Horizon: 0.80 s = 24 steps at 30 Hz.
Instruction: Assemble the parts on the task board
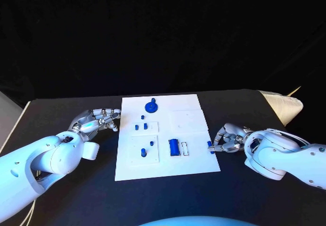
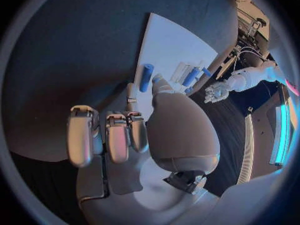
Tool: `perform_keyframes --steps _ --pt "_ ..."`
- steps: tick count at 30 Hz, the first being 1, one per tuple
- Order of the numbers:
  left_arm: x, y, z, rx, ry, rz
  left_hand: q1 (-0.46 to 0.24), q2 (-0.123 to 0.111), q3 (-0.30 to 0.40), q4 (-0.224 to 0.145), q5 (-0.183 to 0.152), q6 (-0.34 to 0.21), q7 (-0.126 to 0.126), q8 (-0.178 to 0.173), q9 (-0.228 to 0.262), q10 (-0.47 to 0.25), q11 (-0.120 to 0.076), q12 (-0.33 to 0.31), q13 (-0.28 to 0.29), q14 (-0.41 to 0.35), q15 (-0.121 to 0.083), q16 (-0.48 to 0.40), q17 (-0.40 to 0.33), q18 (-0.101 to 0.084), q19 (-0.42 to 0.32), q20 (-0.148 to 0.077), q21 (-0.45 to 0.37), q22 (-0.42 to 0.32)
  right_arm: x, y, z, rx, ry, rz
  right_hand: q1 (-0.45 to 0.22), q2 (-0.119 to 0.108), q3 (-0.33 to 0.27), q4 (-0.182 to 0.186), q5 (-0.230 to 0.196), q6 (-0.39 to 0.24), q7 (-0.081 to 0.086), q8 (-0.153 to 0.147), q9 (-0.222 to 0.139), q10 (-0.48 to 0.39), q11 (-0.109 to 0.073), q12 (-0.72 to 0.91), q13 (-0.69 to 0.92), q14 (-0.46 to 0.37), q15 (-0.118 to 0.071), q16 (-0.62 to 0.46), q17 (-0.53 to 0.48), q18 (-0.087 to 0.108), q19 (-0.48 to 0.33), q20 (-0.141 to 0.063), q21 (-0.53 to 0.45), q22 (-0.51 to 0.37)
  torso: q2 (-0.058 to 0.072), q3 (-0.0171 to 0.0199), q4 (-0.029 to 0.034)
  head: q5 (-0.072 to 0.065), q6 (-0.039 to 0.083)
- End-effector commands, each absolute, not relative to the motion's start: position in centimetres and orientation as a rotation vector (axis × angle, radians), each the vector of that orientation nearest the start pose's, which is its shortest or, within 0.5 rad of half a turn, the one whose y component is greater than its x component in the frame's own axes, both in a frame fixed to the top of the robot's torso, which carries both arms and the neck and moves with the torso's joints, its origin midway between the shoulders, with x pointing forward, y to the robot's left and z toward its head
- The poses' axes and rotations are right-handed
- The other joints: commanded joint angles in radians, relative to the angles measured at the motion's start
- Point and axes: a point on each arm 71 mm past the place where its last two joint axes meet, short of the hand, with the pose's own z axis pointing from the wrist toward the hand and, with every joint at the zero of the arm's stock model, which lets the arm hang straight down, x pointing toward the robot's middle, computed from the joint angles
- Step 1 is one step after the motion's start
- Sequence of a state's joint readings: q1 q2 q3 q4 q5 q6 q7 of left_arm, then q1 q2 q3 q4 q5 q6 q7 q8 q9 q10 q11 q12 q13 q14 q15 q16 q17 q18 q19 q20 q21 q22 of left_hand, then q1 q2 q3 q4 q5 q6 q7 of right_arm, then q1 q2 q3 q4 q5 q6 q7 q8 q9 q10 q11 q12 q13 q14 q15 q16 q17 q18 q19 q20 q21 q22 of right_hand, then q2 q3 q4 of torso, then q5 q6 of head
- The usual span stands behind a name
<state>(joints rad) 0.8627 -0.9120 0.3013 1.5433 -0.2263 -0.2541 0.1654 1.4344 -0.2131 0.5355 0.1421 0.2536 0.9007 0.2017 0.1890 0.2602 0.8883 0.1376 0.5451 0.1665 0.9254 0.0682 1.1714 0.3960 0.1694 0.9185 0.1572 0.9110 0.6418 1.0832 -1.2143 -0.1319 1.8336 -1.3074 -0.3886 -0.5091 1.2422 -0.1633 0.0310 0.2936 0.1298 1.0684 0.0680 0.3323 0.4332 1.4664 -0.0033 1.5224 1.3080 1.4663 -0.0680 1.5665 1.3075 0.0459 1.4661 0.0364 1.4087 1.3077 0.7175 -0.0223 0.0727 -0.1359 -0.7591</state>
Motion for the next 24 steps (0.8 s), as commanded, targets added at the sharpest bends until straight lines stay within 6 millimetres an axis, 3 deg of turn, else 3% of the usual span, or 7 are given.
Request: perform_keyframes --steps 1,10,15,18,20,24 --pt "46.6 24.4 -22.3 -1.223 1.545 -1.444 0.0 0.007 -0.001 0.006 0.002 0.001 0.002 -0.001 -0.001 -0.005 0.0 0.004 -0.001 0.006 -0.002 -0.004 -0.001 0.015 0.01 0.0 -0.007 -0.001 38.0 -30.8 -24.7 0.342 1.985 0.236 0.005 -0.001 0.01 -0.001 0.006 0.01 -0.001 0.004 0.002 0.088 -0.004 0.008 0.243 0.104 -0.003 0.004 0.263 -0.012 0.066 -0.001 0.009 0.17 -0.001 -0.0009 -0.0005 0.001 -0.003" --pt "46.6 24.4 -22.3 -1.223 1.546 -1.444 0.001 0.007 -0.001 0.008 0.002 0.001 0.002 -0.001 -0.001 -0.006 0.0 0.005 -0.001 0.007 -0.002 -0.004 -0.001 0.015 0.01 0.001 -0.008 -0.002 38.0 -30.3 -25.0 0.317 1.984 0.232 0.028 -0.002 0.022 -0.002 0.01 0.014 -0.004 0.006 0.002 0.09 -0.007 0.013 0.245 0.104 -0.006 0.004 0.263 -0.013 0.068 -0.004 0.015 0.175 0.0 -0.0007 -0.0003 0.001 -0.004" --pt "46.5 24.4 -22.3 -1.223 1.547 -1.444 0.001 0.007 -0.001 0.008 0.002 0.001 0.002 -0.001 -0.001 -0.006 0.0 0.005 -0.001 0.007 -0.002 -0.004 -0.001 0.015 0.01 0.001 -0.008 -0.002 38.0 -29.8 -25.1 0.3 1.974 0.233 0.095 0.006 0.061 -0.007 0.04 0.014 -0.006 0.002 -0.001 0.09 -0.01 0.014 0.246 0.104 -0.008 0.004 0.263 -0.014 0.069 -0.007 0.017 0.177 0.0 -0.0007 0.0003 0.001 -0.007" --pt "46.5 24.5 -22.3 -1.223 1.546 -1.443 0.0 0.007 -0.001 0.009 0.002 0.001 0.002 -0.001 -0.002 -0.006 0.0 0.005 -0.002 0.007 -0.002 -0.004 -0.001 0.015 0.01 0.001 -0.008 -0.002 38.1 -29.7 -25.1 0.297 1.971 0.23 0.158 0.012 0.119 -0.013 0.045 0.016 -0.01 -0.003 -0.006 0.09 -0.013 0.013 0.246 0.104 -0.012 0.004 0.263 -0.014 0.069 -0.01 0.018 0.178 0.0 -0.0009 0.0005 0.002 -0.007" --pt "46.5 24.5 -22.3 -1.223 1.546 -1.442 0.0 0.007 -0.001 0.009 0.002 0.001 0.002 -0.001 -0.002 -0.006 0.0 0.005 -0.002 0.007 -0.002 -0.004 -0.001 0.015 0.01 0.001 -0.008 -0.002 38.1 -29.6 -25.1 0.297 1.967 0.228 0.189 0.007 0.177 -0.014 0.103 0.02 -0.01 -0.007 -0.009 0.09 -0.014 0.013 0.246 0.104 -0.013 0.004 0.263 -0.014 0.069 -0.011 0.018 0.18 0.0 -0.0011 -0.0001 0.003 -0.008" --pt "46.5 24.5 -22.3 -1.224 1.546 -1.441 0.0 0.007 -0.001 0.009 0.002 0.001 0.002 -0.001 -0.002 -0.006 0.0 0.005 -0.002 0.007 -0.002 -0.004 -0.001 0.015 0.01 0.001 -0.008 -0.002 38.2 -29.6 -25.1 0.299 1.956 0.227 0.205 0.003 0.273 -0.022 0.137 0.021 -0.013 -0.005 -0.007 0.091 -0.017 0.015 0.247 0.104 -0.015 0.004 0.263 -0.015 0.07 -0.013 0.022 0.183 -0.001 -0.0008 -0.0006 0.004 -0.008"
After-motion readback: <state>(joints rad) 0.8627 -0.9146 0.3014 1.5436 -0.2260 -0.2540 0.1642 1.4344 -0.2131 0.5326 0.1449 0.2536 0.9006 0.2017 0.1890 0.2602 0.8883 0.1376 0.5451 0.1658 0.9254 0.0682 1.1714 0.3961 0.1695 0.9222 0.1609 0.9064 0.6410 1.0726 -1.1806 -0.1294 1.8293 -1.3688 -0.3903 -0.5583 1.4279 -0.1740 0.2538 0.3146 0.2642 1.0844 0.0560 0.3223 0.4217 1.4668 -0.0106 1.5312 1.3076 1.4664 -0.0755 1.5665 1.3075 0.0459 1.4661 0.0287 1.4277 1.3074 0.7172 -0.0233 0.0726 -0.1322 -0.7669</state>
